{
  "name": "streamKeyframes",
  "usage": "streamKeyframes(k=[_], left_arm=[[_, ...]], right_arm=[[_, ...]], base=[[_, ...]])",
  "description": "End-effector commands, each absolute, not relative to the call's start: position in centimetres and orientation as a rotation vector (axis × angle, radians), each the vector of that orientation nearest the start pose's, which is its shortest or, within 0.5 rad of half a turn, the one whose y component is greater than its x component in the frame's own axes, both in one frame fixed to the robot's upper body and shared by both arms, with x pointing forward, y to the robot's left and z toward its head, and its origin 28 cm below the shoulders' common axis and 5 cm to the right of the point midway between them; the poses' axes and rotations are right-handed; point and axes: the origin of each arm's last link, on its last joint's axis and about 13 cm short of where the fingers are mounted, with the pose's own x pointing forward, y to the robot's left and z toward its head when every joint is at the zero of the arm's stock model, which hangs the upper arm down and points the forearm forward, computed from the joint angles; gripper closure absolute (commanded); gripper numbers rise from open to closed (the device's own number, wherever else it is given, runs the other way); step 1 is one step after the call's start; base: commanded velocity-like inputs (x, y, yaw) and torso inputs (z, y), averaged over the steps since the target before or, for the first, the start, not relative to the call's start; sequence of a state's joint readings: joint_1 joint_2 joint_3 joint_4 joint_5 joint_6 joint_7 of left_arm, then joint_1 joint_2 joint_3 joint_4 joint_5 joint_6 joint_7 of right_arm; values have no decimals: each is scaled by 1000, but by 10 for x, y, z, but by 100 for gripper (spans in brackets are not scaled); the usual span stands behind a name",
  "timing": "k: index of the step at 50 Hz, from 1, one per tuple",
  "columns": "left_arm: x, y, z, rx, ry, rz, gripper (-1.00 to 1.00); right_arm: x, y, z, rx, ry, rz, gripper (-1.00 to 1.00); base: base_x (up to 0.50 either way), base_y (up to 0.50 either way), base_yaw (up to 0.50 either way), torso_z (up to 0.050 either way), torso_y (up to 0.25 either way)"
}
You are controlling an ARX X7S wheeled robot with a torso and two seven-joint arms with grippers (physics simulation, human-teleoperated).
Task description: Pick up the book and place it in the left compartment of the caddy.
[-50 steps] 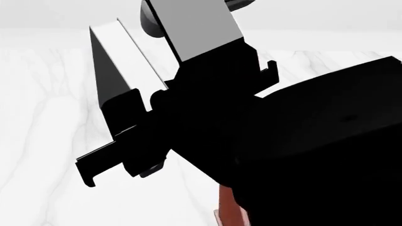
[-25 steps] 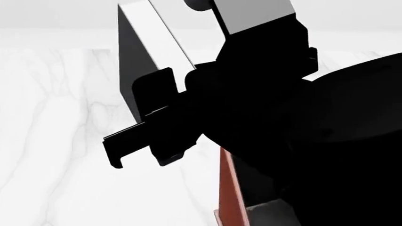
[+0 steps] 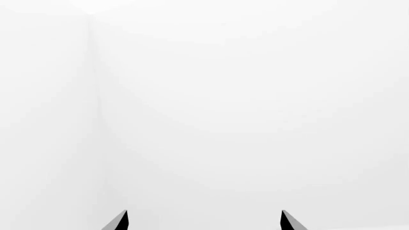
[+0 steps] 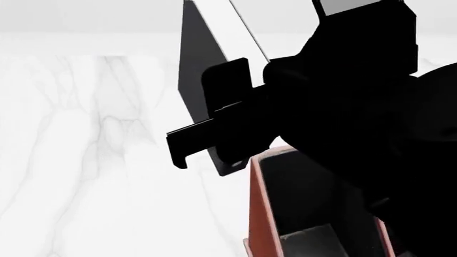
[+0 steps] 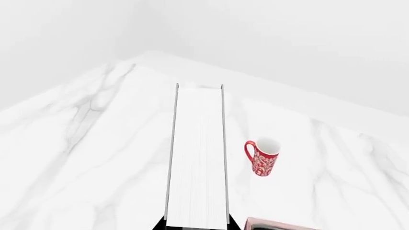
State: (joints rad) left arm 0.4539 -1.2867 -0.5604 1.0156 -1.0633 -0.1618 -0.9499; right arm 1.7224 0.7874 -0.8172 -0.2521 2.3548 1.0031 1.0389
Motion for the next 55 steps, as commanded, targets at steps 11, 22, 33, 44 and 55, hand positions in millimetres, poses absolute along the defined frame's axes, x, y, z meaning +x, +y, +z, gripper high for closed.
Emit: streamKeyframes(k=[11,22,33,44,55], left_arm=[[128,287,246,191,-406,178,-100],[128,288,246,191,-406,179,-100],[128,287,246,193,-405,178,-100],[128,287,246,193,-405,180,-100],[128,287,246,195,-406,179,-100]], right_arm=[[197,-130,383,-117,240,403,100],[196,-139,385,-113,236,365,100],[195,-147,385,-125,250,329,100],[194,-152,384,-133,278,309,100],[190,-158,382,-158,304,296,100]], base=[[0,0,0,0,2],[0,0,0,1,1],[0,0,0,0,2],[0,0,0,0,1],[0,0,0,1,1]])
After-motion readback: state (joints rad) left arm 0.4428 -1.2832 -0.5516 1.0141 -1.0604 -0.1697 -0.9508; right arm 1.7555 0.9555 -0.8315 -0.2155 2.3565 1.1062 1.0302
